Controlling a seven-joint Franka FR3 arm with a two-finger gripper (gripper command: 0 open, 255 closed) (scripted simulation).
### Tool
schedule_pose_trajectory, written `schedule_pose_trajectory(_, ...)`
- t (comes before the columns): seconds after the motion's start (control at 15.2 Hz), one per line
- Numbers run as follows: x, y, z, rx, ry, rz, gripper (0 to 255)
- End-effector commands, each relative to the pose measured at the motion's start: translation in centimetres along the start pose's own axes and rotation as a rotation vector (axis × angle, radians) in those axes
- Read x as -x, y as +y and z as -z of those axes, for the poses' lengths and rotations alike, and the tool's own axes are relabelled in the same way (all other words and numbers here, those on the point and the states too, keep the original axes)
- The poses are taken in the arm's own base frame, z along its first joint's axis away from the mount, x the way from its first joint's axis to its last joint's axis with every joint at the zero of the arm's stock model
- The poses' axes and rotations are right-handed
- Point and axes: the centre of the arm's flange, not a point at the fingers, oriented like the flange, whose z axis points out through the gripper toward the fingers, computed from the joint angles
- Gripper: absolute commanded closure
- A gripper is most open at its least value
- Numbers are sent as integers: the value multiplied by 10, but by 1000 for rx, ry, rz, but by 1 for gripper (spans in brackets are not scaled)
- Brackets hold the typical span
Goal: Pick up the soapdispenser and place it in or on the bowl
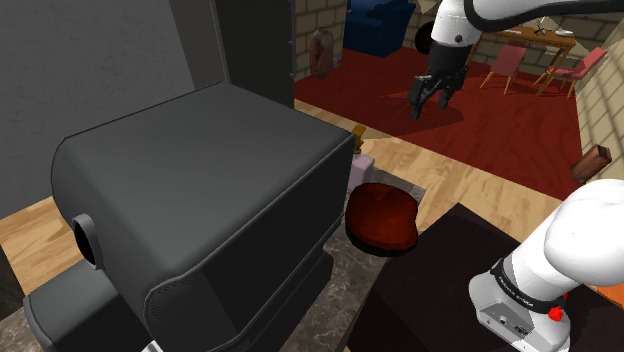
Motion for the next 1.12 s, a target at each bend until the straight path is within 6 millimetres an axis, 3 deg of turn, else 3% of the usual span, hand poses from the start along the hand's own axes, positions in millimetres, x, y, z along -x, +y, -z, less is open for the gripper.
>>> schedule_pose_trajectory(0.0,-16,-12,-17,-7,-1,-7,0)
schedule_pose_trajectory(1.06,-156,-99,-147,-56,-22,-57,0)
